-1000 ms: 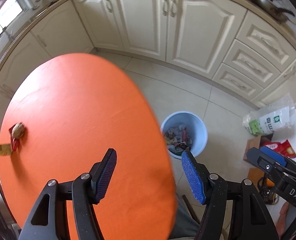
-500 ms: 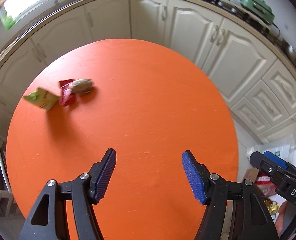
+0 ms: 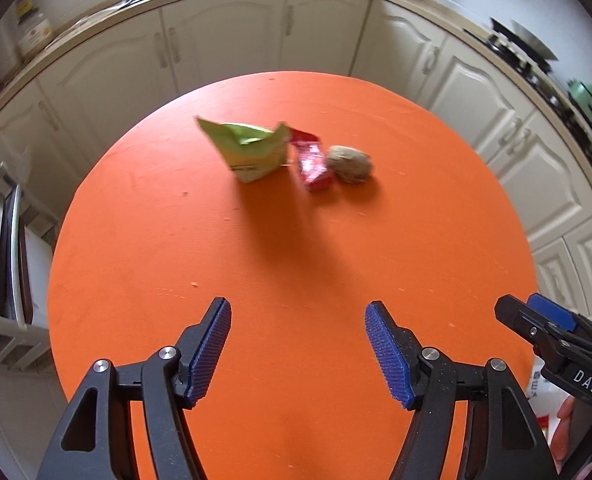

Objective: Collect trash
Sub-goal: 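Move both open grippers back over the table toward the remaining wrappers, then grasp the brown biscuit with the right gripper while the left gripper grasps the green wrapper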

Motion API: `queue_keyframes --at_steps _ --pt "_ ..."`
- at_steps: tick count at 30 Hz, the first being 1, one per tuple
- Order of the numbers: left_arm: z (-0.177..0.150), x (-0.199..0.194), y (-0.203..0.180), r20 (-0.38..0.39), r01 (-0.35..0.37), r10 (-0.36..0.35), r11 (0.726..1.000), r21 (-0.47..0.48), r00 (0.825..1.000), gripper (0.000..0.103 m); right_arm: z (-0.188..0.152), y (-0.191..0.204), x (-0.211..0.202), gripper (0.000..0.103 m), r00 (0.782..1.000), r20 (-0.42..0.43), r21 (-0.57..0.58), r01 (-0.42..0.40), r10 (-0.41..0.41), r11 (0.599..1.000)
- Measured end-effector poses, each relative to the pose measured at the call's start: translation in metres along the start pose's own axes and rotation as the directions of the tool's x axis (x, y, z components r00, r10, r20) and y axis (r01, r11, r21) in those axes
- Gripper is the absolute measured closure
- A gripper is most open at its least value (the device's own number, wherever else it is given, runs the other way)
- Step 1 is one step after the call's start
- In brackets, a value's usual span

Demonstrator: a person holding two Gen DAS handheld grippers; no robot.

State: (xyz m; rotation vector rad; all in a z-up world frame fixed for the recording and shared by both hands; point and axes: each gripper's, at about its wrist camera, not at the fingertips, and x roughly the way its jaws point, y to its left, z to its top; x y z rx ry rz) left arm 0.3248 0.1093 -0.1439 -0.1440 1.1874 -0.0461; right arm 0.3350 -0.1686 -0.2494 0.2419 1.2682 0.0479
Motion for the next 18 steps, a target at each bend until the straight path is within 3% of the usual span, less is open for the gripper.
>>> queue_keyframes --at_steps 18 --pt "0.072 0.037 0.067 -0.058 0.002 -0.009 0.993 -0.122 0.998 0.037 0.095 0.088 0.076 0.023 0.993 -0.112 -0.205 -0.049 0.026 0.978"
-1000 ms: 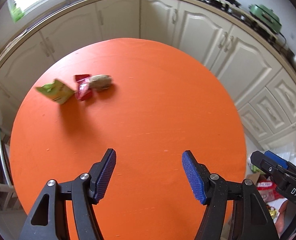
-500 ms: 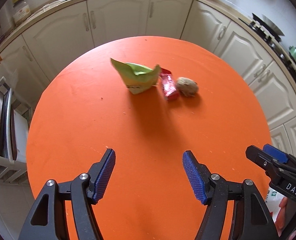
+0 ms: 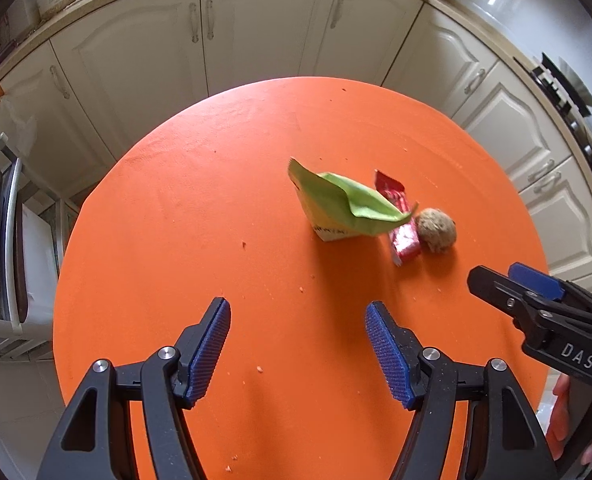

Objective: Collect trash
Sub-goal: 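Grasp the brown biscuit with the right gripper while the left gripper grasps the green wrapper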

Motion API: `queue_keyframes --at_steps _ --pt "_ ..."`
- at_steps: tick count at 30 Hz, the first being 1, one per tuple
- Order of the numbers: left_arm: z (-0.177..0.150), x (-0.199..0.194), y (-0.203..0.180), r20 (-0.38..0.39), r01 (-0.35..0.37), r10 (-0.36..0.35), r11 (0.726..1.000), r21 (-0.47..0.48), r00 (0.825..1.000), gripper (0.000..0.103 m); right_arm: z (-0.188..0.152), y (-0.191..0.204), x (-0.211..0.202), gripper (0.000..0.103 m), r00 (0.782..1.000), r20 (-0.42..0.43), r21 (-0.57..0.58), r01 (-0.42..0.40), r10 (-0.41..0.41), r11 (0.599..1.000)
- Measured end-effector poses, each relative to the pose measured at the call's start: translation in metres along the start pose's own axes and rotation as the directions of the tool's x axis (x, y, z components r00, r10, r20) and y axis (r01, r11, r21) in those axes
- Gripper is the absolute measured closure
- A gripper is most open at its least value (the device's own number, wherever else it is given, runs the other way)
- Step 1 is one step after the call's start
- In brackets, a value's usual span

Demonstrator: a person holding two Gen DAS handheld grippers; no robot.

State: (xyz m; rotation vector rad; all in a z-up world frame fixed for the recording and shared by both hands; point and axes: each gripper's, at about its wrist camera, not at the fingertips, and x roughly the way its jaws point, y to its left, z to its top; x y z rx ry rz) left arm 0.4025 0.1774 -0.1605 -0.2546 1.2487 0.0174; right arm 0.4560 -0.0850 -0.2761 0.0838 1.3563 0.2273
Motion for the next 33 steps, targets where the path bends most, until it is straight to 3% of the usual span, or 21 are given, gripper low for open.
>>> queue_keyframes --at_steps 7,9,13,18,24,27,33 --pt "0.019 0.017 0.001 -0.014 -0.002 0.001 1.0 -0.017 1.0 0.037 0.019 0.016 0.032 0.027 0.999 -0.052 -0.055 -0.002 -0.001 0.998" --pt "0.021 0.021 0.001 -0.017 -0.005 0.005 1.0 -0.018 1.0 0.037 0.021 0.016 0.041 0.034 0.997 -0.078 -0.059 -0.003 -0.002 0.998" --pt "0.023 0.027 0.0 -0.032 -0.01 0.009 1.0 -0.021 0.999 0.037 0.026 0.017 0.043 0.037 0.998 -0.066 -0.061 -0.01 0.006 0.998" --pt "0.023 0.029 -0.003 -0.037 -0.01 0.009 1.0 -0.029 0.999 0.037 0.031 0.016 0.046 0.06 0.995 -0.074 -0.061 -0.071 0.067 0.996" --pt "0.027 0.025 -0.006 -0.023 0.009 -0.01 0.998 -0.056 1.0 0.037 0.025 0.021 0.045 0.062 0.996 -0.057 -0.073 -0.073 0.069 0.995" --pt "0.03 0.021 -0.009 -0.013 0.046 -0.047 0.996 -0.071 0.999 0.035 0.015 0.012 0.036 0.062 0.995 -0.042 -0.058 -0.089 0.086 0.994" --pt "0.039 0.024 -0.018 0.003 0.037 -0.037 0.994 -0.1 0.999 0.032 0.006 -0.015 0.01 0.062 0.996 0.002 -0.018 -0.092 0.092 0.996"
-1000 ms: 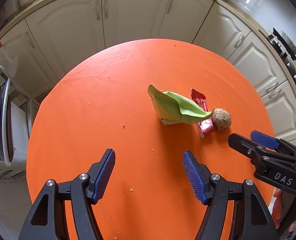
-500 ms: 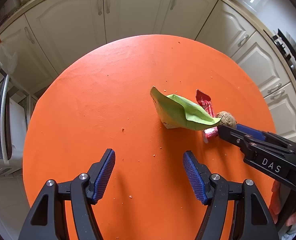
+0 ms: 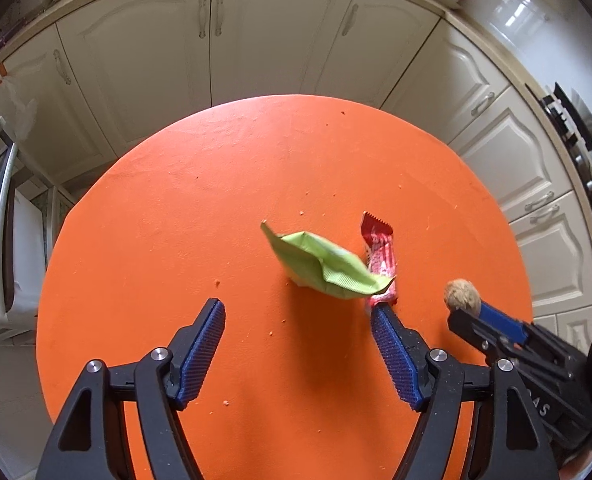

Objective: Collect trash
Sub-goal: 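Grasp the brown biscuit with the right gripper while the left gripper grasps the green wrapper, then carry the biscuit and green wrapper over to the blue bin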

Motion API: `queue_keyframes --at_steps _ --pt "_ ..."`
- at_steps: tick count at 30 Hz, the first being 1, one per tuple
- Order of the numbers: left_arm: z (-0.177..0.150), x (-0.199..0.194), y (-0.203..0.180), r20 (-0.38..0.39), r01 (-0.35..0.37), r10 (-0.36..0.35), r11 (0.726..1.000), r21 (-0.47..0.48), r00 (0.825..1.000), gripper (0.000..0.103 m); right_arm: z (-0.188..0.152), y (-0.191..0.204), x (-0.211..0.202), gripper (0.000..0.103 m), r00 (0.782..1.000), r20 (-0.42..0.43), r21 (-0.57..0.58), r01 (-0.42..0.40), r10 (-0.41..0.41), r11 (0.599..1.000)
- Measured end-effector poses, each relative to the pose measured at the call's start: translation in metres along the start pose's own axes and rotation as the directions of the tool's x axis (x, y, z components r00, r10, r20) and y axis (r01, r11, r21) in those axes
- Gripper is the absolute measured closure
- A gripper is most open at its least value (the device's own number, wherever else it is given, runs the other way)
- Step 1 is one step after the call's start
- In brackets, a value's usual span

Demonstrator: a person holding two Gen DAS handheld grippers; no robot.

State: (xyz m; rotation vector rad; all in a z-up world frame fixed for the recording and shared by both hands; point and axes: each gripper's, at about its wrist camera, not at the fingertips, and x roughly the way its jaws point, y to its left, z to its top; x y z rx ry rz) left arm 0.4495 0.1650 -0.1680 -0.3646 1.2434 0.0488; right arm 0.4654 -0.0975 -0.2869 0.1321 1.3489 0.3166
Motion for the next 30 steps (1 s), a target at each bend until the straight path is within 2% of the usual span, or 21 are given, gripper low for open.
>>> queue_keyframes --at_steps 6,9,12,15,17,18,19,22,25,26,30 --pt "0.016 0.011 -0.002 -0.008 0.047 -0.048 0.996 -0.078 0.999 0.027 -0.001 -0.005 0.002 0.062 1.0 -0.006 0.021 -0.006 0.006 1.0" --pt "0.026 0.03 0.003 -0.03 -0.006 0.003 0.994 -0.107 1.0 0.026 0.001 -0.005 0.007 0.062 1.0 -0.001 0.045 -0.001 0.001 0.999" --pt "0.029 0.052 0.009 -0.088 0.051 -0.065 0.988 -0.148 0.994 0.027 0.001 -0.002 0.013 0.062 1.0 -0.009 0.043 -0.001 0.001 0.999" --pt "0.031 0.052 0.003 -0.045 0.044 -0.049 0.994 -0.102 0.998 0.026 0.003 -0.004 0.016 0.062 1.0 -0.013 0.045 0.002 -0.002 0.999" --pt "0.03 0.057 0.002 -0.052 0.034 -0.039 0.995 -0.094 0.998 0.038 0.005 -0.004 0.019 0.062 1.0 -0.018 0.049 0.004 -0.003 0.999" --pt "0.03 0.057 0.003 -0.04 0.028 -0.032 0.996 -0.087 0.999 0.047 0.006 -0.004 0.021 0.062 1.0 -0.022 0.05 0.003 -0.002 0.999" --pt "0.029 0.057 0.001 -0.048 0.051 -0.055 0.995 -0.08 0.997 0.06 0.006 -0.004 0.022 0.062 1.0 -0.026 0.052 0.001 0.0 0.999" --pt "0.029 0.058 -0.005 -0.054 0.056 -0.059 0.997 -0.052 0.997 0.068 0.004 -0.007 0.023 0.062 1.0 -0.031 0.051 0.001 0.001 0.999" --pt "0.026 0.056 -0.011 -0.041 0.03 -0.031 0.999 -0.017 0.999 0.071 0.003 -0.008 0.021 0.062 1.0 -0.027 0.049 -0.004 0.005 0.999" --pt "0.024 0.054 -0.015 -0.032 0.019 -0.019 1.0 -0.005 0.999 0.078 0.003 -0.008 0.021 0.062 1.0 -0.025 0.049 -0.003 0.005 0.999" --pt "0.017 0.052 -0.021 -0.043 0.034 -0.034 0.999 0.011 0.999 0.08 -0.002 -0.011 0.017 0.062 1.0 -0.021 0.051 -0.003 0.005 0.999"
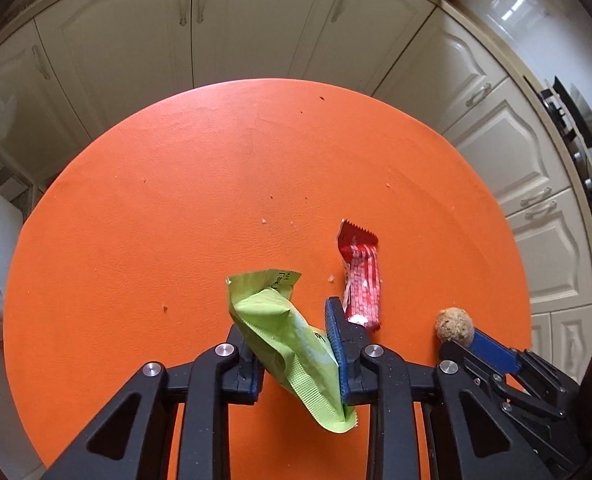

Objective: Collect trash
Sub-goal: 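Carry the biscuit and green wrapper over to the blue bin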

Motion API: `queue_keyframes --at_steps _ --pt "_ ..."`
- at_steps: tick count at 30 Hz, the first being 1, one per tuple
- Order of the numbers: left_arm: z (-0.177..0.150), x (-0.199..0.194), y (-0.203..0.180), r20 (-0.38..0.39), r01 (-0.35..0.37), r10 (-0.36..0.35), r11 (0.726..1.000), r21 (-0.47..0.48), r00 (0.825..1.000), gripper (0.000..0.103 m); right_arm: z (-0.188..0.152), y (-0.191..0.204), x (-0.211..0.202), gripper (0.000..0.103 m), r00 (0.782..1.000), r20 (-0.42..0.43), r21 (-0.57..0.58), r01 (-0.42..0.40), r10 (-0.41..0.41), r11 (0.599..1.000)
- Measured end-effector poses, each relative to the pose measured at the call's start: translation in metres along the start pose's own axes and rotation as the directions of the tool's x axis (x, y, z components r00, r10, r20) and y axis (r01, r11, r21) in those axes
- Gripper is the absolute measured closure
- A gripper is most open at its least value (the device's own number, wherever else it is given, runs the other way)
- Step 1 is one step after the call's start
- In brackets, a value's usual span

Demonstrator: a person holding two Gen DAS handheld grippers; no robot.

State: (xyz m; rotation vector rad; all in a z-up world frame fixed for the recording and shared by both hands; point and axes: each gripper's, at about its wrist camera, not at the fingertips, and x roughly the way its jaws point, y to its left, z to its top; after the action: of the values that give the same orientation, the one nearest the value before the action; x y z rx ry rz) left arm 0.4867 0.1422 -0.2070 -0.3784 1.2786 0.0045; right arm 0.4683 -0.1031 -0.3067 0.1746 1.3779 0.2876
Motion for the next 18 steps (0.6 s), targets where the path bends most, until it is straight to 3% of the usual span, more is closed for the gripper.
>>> queue_keyframes --at_steps 10,18 --pt "-0.016 -0.018 -0.019 0.056 -0.05 0.048 0.998 0.039 0.997 0.084 -0.013 -0.003 -0.017 0.062 1.0 0.023 0.014 0.001 -0.001 1.0" --pt "-0.048 -0.04 -0.044 0.107 -0.058 0.049 0.995 0.082 0.993 0.085 -0.031 -0.005 -0.04 0.062 0.998 0.058 0.029 -0.004 0.002 1.0"
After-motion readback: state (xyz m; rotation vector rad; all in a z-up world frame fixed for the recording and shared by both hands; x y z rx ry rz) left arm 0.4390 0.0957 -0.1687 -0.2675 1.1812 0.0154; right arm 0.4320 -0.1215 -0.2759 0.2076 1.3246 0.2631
